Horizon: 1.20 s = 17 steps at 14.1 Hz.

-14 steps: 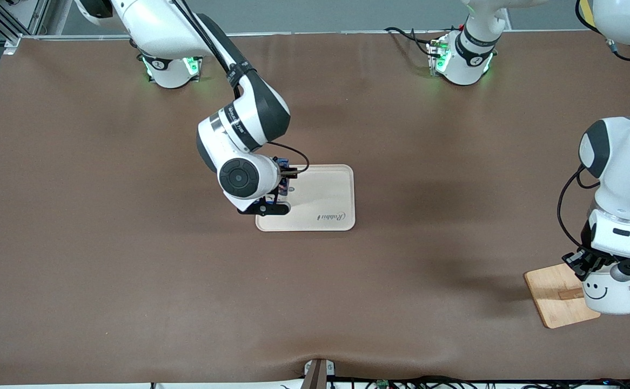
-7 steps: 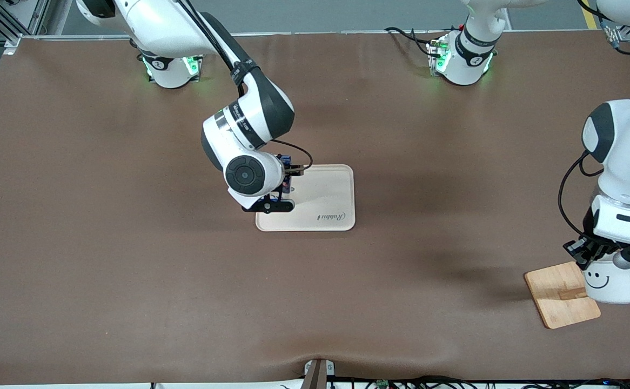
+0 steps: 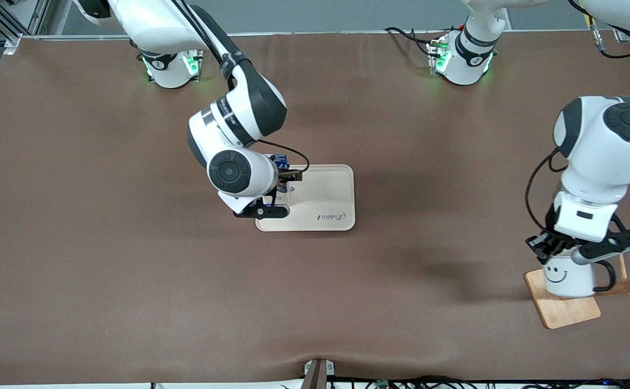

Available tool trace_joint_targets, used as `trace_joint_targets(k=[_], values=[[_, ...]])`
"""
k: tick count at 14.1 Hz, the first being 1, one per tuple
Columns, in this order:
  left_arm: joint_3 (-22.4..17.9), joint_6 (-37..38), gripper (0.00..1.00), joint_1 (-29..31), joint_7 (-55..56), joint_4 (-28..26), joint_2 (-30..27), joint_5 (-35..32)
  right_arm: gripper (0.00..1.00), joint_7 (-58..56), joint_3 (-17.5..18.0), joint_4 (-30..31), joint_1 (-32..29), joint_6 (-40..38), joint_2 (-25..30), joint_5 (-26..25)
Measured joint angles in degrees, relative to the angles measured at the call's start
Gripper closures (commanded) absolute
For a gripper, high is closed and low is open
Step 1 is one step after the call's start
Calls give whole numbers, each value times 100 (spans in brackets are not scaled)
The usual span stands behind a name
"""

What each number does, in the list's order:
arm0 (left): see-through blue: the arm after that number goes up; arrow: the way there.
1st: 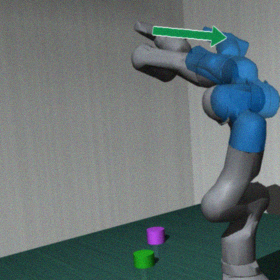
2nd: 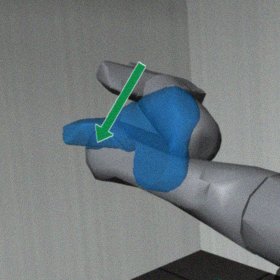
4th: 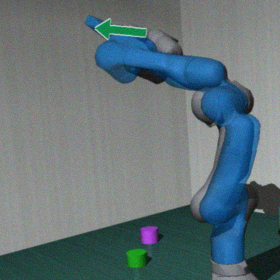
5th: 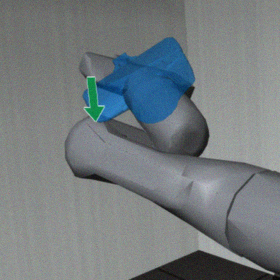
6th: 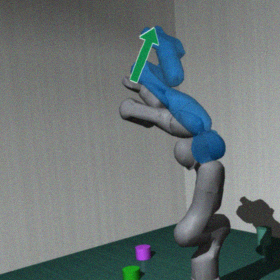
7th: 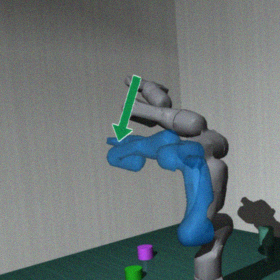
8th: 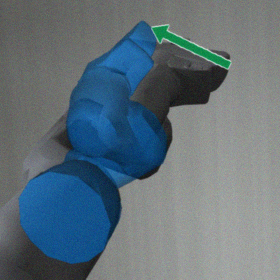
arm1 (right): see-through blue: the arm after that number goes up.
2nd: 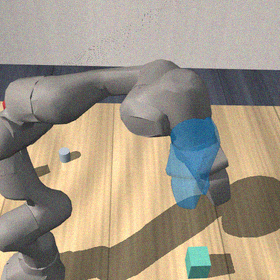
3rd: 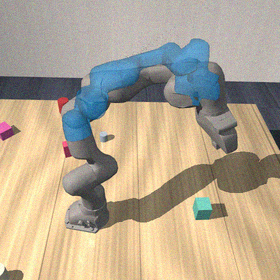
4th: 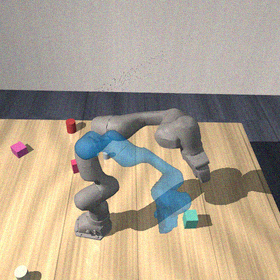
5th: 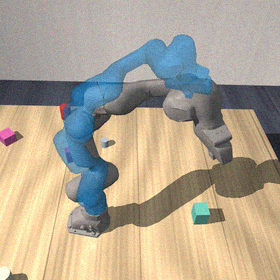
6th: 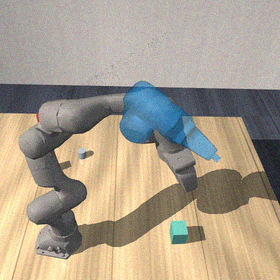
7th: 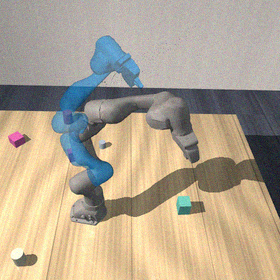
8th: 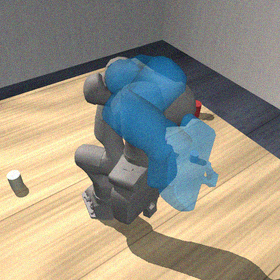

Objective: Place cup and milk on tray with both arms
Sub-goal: 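Release the carton and withdraw the right gripper while the left gripper lifts the mug, then carry the white mug with the left gripper onto the tray beside the carton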

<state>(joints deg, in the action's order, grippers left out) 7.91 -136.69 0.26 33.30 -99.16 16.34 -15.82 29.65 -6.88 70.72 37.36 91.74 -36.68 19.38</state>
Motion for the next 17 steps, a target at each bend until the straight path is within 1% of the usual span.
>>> trace_joint_targets(k=[3,5,6,8,11,12,14,15,17], values=[[387,155,100,-22,603,13,1,117,0,0,-38,-511,-335,-453,11,0],[651,239,100,-105,1227,32,29,326,0,-8,-46,-918,-754,-760,104,0],[723,255,100,-222,1679,37,69,389,0,-9,-49,-1030,-975,-860,214,0],[758,263,100,-592,2640,70,217,418,0,-25,-51,-1088,-1439,-1155,425,1],[771,264,100,-1192,4057,288,642,426,0,-235,-51,-1115,-2126,-1669,751,-62],[773,263,100,-1367,4472,423,818,428,0,-277,-50,-1118,-2231,-1801,899,-257],[774,263,100,-1677,5310,742,1181,487,0,-441,-42,-1118,-2273,-1946,1191,-896],[774,263,100,-1802,5700,893,1357,579,0,-486,-28,-1110,-2265,-1978,1319,-1117],[775,262,100,-2022,6308,1216,1711,836,0,-598,-22,-1012,-2261,-2001,1589,-1329]])
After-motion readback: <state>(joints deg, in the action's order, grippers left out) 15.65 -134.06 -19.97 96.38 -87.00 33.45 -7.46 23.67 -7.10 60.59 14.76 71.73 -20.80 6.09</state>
